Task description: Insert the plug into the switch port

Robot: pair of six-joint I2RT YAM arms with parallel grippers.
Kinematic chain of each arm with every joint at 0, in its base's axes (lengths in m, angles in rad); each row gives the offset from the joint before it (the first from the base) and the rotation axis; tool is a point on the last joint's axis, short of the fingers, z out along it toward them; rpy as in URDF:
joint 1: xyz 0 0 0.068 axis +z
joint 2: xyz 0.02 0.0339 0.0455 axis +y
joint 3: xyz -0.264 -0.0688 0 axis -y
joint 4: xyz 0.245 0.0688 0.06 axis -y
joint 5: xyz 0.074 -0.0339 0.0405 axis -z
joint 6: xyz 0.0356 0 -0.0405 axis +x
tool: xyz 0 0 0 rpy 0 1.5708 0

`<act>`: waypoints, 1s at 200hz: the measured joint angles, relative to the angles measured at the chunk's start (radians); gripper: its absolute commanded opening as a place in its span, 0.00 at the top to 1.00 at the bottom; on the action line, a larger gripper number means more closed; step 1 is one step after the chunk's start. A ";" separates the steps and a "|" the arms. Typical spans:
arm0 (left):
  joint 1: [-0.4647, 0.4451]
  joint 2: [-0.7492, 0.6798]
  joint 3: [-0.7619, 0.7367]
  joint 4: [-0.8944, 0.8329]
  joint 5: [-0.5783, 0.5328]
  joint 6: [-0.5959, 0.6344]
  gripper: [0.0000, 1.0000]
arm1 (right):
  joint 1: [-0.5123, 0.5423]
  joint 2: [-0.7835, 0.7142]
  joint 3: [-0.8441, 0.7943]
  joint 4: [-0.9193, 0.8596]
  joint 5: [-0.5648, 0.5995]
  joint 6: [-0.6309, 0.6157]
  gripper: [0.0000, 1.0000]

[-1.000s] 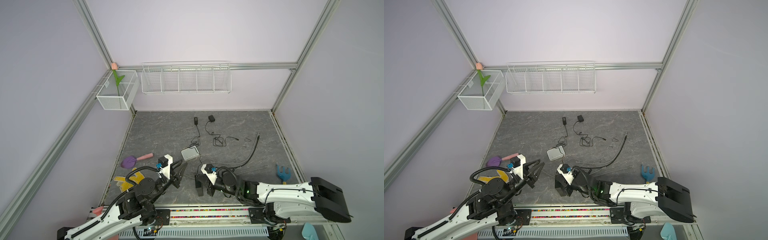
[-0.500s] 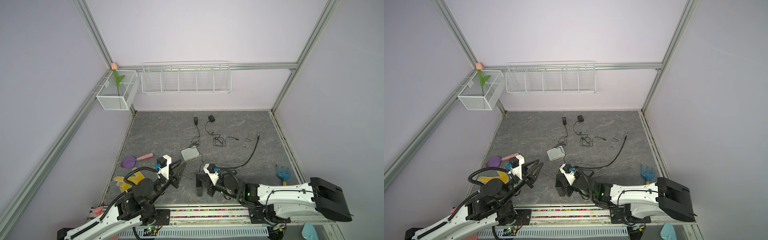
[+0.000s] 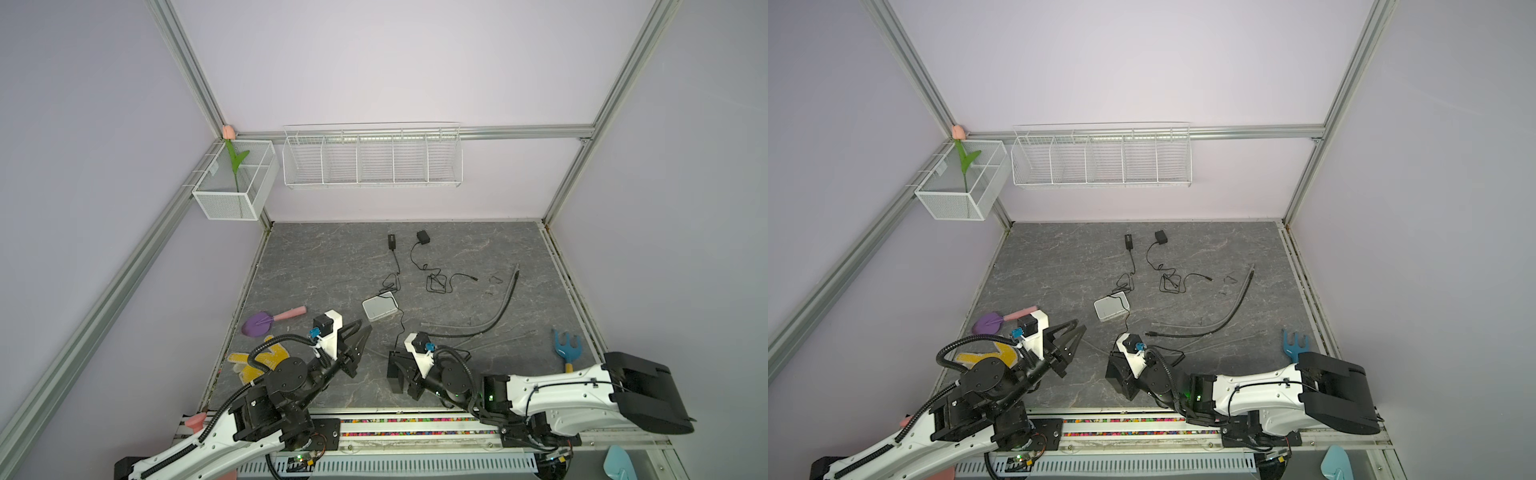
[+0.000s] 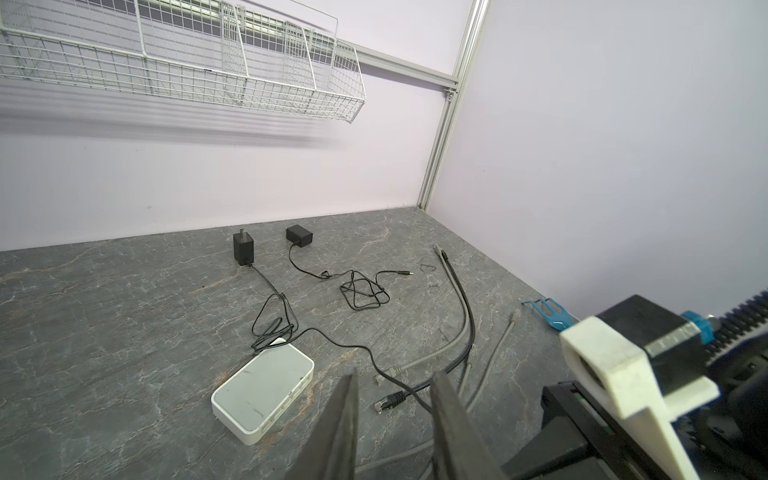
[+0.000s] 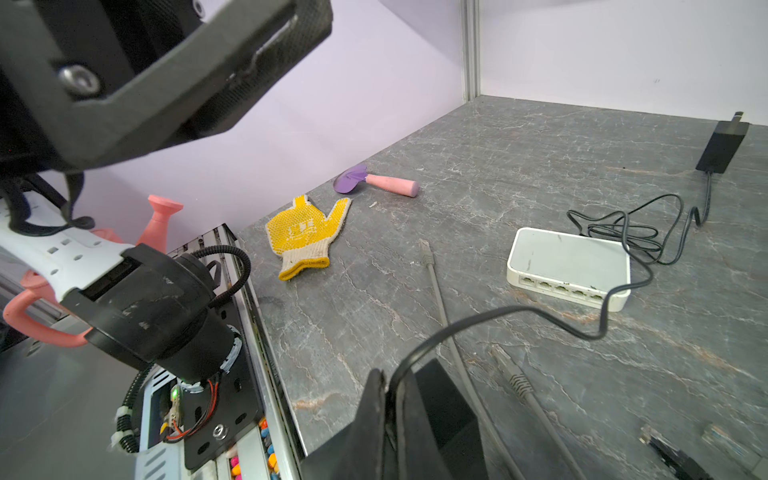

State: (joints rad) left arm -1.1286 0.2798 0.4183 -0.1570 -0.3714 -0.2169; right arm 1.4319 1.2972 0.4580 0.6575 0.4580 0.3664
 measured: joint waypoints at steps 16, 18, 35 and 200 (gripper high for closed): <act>0.000 0.000 0.000 0.000 0.000 0.000 0.70 | 0.011 0.000 -0.005 0.004 0.027 0.013 0.93; 0.000 0.000 0.000 0.000 0.000 0.000 0.70 | 0.011 0.000 -0.005 0.005 0.031 0.014 0.93; 0.000 -0.001 0.000 -0.003 -0.001 0.000 0.70 | 0.022 -0.004 -0.013 0.011 0.058 0.031 0.93; 0.000 -0.005 0.000 -0.024 -0.011 0.000 0.71 | 0.109 0.055 -0.010 0.065 0.269 0.169 0.93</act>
State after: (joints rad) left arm -1.1286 0.2745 0.4183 -0.1806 -0.3820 -0.2165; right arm 1.5410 1.3518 0.4477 0.7227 0.7269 0.5354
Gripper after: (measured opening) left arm 0.293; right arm 0.070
